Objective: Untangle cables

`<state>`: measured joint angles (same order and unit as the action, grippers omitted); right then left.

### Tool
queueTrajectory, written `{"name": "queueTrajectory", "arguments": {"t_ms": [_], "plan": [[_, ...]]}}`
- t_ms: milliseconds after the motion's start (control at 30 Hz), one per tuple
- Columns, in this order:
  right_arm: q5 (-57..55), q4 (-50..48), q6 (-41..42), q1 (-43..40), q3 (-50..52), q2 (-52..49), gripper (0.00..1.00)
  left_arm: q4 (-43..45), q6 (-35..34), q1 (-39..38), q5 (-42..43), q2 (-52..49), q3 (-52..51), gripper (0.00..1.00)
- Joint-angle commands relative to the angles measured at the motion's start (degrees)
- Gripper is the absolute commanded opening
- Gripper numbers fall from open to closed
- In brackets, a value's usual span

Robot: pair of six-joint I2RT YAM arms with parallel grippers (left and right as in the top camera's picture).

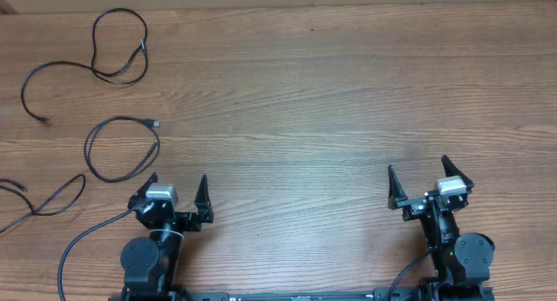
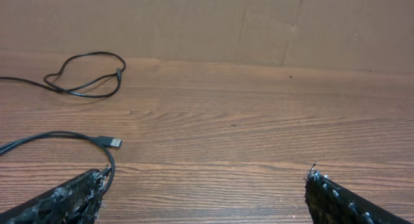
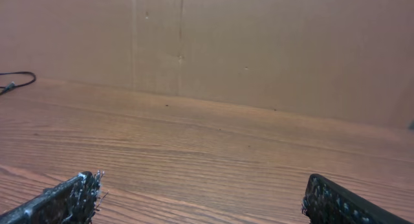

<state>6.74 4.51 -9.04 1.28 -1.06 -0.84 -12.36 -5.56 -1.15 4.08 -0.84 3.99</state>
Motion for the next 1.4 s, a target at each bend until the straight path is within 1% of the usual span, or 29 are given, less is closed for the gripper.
{"name": "queueTrajectory", "arguments": {"t_ms": [0,167,1367], "plan": [[-1.49,-0.11,0.0,0.22,0.61,0.68,1.0,0.2,0.87,-0.35,0.24,0.63,-0.31,1.0],[-1.51,-0.09,4.76,0.22,0.61,0.68,1.0,0.2,0.87,-0.35,0.24,0.63,-0.31,1.0],[-0.66,-0.17,4.72,-0.02,0.61,0.68,1.0,0.2,0.87,-0.35,0.24,0.63,-0.31,1.0]]}}
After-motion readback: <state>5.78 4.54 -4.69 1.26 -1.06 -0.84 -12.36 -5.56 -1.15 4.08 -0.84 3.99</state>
